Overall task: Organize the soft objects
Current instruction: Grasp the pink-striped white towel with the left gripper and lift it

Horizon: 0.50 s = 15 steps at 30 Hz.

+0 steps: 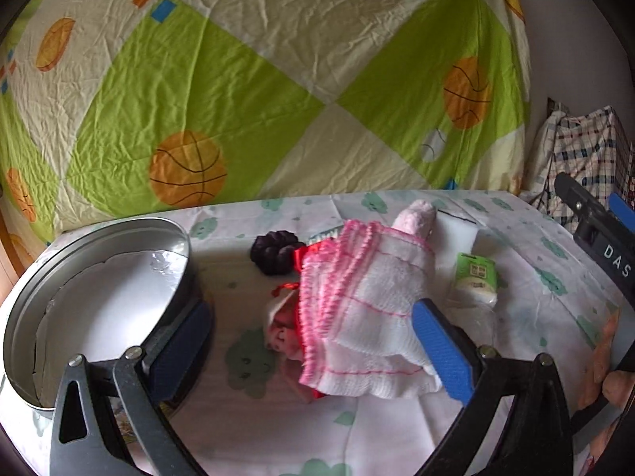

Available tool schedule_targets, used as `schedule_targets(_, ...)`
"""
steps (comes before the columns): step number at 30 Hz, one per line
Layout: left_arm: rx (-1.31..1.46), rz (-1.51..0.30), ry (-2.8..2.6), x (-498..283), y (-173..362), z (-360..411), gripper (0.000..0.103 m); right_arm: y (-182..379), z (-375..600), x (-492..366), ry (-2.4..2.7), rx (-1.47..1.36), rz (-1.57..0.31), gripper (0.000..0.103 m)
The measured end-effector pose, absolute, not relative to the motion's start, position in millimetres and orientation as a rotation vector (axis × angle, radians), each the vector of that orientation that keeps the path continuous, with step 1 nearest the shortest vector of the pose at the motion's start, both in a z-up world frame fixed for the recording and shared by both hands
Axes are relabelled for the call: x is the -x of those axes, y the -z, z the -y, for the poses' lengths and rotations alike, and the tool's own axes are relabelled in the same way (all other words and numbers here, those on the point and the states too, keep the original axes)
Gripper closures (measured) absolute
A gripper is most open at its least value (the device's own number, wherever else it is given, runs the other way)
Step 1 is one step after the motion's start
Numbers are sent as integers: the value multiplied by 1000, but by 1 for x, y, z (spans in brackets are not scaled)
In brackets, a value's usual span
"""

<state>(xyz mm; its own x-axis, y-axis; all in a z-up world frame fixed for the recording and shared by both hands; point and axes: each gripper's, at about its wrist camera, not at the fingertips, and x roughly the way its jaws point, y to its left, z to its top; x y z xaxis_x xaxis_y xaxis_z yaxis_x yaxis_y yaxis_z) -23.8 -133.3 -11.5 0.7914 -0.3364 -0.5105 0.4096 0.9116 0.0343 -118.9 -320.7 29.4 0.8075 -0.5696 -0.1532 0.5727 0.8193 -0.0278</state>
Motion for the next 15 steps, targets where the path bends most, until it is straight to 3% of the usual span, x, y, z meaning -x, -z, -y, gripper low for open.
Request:
schedule_targets(5, -156, -617, 409, 5, 22, 164, 1, -30, 338, 123, 640, -102, -166, 2)
schedule_targets(7, -147, -666, 414, -3, 30, 172, 5, -29, 344, 124, 646, -133, -174, 2)
schedule_targets(11, -193, -760, 431, -15, 48, 191, 37, -28, 350, 124, 653, -162, -189, 2)
schedule_targets(15, -160, -762, 455, -15, 49, 186, 55, -27, 351, 124, 651, -169, -191, 2)
